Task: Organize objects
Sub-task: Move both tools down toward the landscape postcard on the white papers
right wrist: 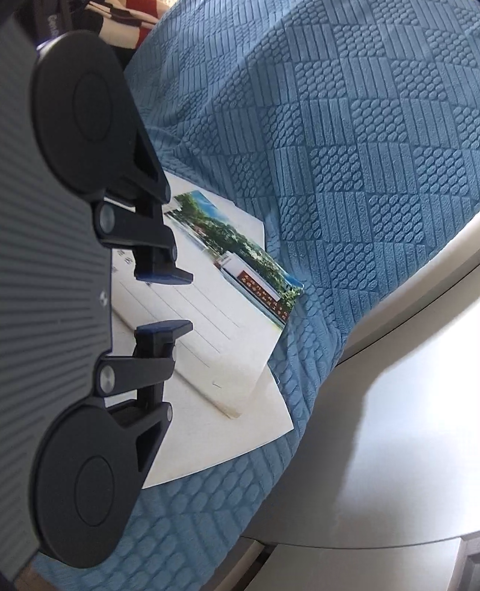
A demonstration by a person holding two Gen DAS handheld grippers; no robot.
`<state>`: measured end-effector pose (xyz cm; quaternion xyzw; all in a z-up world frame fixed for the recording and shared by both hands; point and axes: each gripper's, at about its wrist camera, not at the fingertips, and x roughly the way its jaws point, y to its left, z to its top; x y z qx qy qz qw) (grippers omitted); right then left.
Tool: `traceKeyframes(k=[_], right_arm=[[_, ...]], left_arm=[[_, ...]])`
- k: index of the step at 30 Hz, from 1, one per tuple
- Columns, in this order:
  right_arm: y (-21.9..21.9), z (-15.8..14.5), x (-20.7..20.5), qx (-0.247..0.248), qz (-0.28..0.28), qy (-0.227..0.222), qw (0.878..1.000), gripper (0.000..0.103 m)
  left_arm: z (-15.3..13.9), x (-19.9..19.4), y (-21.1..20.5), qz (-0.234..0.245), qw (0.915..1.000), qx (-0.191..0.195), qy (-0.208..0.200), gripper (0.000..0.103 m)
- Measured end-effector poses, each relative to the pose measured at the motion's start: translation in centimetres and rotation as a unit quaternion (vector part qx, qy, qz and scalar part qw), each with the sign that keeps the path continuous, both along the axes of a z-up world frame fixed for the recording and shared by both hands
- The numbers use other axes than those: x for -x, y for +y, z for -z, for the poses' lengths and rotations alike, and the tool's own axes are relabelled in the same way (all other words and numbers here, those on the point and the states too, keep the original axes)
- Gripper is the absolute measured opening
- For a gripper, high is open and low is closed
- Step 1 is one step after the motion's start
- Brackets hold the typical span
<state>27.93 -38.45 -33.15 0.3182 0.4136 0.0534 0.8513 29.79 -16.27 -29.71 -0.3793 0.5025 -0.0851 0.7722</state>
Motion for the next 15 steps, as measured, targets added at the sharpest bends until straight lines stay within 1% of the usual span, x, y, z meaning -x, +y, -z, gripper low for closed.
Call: traceKeyframes(k=[3, 5, 6, 8, 11, 15], right_arm=[[-0.2, 0.6, -0.5, -0.021, 0.006, 0.014, 1.000, 0.022], [-0.3, 0.9, -0.6, -0.031, 0.010, 0.016, 0.999, 0.019], [-0.4, 1.0, -0.6, -0.039, 0.013, 0.018, 0.999, 0.019], [-0.8, 1.4, -0.5, -0.067, 0.019, 0.022, 0.997, 0.018], [-1.4, 2.1, -0.4, -0.101, 0.034, 0.028, 0.994, 0.014], [-2.2, 3.1, -0.3, -0.142, 0.048, 0.033, 0.988, 0.012]], left_arm=[[0.6, -0.3, -0.5, 0.008, 0.9999, 0.002, 0.010, 0.037], [0.5, -0.5, -0.8, 0.006, 1.0000, -0.003, 0.006, 0.038], [0.4, -0.6, -0.9, 0.006, 0.9999, -0.007, 0.005, 0.038], [0.4, -1.0, -1.0, 0.005, 0.9999, -0.009, 0.005, 0.042], [0.5, -1.4, -0.9, -0.002, 1.0000, 0.004, 0.008, 0.046], [0.3, -1.7, -0.6, -0.008, 0.9997, 0.021, 0.014, 0.049]])
